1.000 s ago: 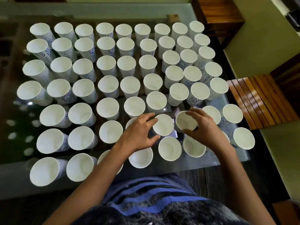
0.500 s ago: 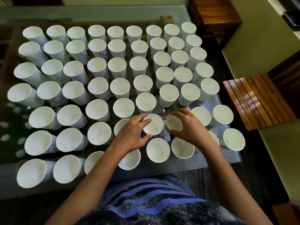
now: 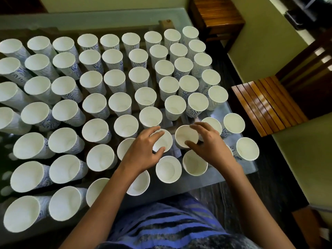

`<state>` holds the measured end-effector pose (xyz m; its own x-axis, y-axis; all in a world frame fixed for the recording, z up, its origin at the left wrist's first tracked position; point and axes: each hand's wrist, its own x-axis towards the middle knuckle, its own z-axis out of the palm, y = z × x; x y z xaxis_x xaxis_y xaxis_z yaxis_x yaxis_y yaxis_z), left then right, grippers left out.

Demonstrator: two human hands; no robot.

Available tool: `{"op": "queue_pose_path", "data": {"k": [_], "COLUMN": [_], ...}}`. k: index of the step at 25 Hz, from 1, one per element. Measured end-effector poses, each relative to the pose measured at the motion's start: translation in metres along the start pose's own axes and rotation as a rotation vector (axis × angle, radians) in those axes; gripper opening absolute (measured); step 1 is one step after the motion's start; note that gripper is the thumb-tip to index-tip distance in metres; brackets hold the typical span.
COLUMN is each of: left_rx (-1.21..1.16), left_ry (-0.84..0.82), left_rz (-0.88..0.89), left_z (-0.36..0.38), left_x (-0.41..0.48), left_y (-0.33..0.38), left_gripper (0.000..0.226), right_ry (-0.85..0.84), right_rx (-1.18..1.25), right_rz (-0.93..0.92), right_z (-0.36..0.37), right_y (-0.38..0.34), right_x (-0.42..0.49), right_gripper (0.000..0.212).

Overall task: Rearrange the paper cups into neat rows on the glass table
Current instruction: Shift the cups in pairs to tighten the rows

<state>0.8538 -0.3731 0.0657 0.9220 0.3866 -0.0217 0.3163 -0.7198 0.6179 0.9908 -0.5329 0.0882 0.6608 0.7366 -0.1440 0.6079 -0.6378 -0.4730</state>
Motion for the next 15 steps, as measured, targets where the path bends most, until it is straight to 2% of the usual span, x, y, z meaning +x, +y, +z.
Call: {"op": "queue_pose_path", "data": {"k": [4,8,15], "left_rx": [-0.009,0.023,0.059], "left_ry": [-0.014,-0.024,0.061], "left_rz": [0.062,0.051,-0.214], "left_z": [0.014,0.032,0.064], "left_x": [0.015,0.027,0.042], "left_y": [0.022,0.041,0.073], "left_gripper": [0.046,0.05,0.057], "right_ry": [0.043,0.036,-0.163], "right_rx": [0.044,0.009,-0.091], "right_rz": [0.057,0.038,-0.221], "right_z": [-0.016,-0.033,-0.042], "right_y": [0.021,0.052,0.082], "right_x": [-0.008,-0.001,0.033], "right_gripper": [0.045,0.048,0.064]}}
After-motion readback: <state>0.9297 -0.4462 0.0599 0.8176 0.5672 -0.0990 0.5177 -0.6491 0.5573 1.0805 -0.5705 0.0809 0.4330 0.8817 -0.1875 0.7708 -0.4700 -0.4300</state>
